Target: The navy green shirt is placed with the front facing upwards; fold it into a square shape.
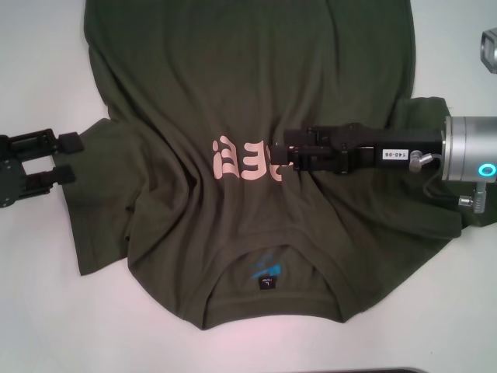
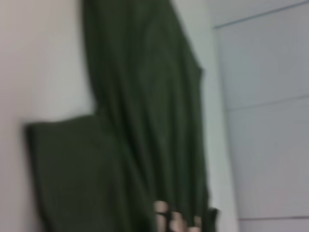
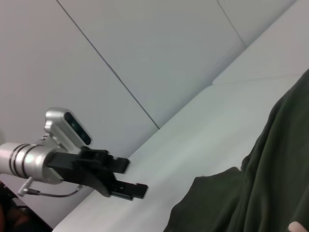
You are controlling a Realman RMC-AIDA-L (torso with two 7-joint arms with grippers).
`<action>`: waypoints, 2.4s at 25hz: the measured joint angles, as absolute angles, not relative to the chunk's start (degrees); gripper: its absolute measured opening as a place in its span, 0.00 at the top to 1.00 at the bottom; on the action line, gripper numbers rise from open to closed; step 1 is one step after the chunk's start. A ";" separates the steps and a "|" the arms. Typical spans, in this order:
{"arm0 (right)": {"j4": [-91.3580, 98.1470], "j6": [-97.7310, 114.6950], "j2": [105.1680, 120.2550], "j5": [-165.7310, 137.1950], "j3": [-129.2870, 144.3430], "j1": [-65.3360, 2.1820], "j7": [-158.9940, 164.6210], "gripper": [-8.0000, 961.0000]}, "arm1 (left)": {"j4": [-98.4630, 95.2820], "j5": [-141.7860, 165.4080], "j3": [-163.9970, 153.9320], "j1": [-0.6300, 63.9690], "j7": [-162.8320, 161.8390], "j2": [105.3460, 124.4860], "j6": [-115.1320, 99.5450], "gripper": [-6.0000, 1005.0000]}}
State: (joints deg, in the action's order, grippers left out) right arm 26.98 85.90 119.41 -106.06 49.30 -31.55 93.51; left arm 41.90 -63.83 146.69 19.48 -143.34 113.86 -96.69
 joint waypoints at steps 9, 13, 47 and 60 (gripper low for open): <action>27.14 85.91 119.44 -105.87 48.87 -32.03 98.14 0.24 | 40.48 -57.67 146.84 21.28 -147.14 113.86 -90.27 0.29; 27.16 85.82 119.44 -105.77 48.71 -31.91 98.95 0.24 | 40.26 -57.65 146.80 21.40 -148.50 113.70 -89.53 0.29; 26.77 85.45 119.43 -106.08 48.78 -31.02 99.25 0.24 | 37.78 -53.58 146.40 21.73 -151.12 114.14 -81.04 0.29; 26.77 85.19 119.44 -106.08 48.78 -30.97 99.09 0.24 | 36.67 -53.21 146.43 22.46 -151.17 114.35 -80.52 0.29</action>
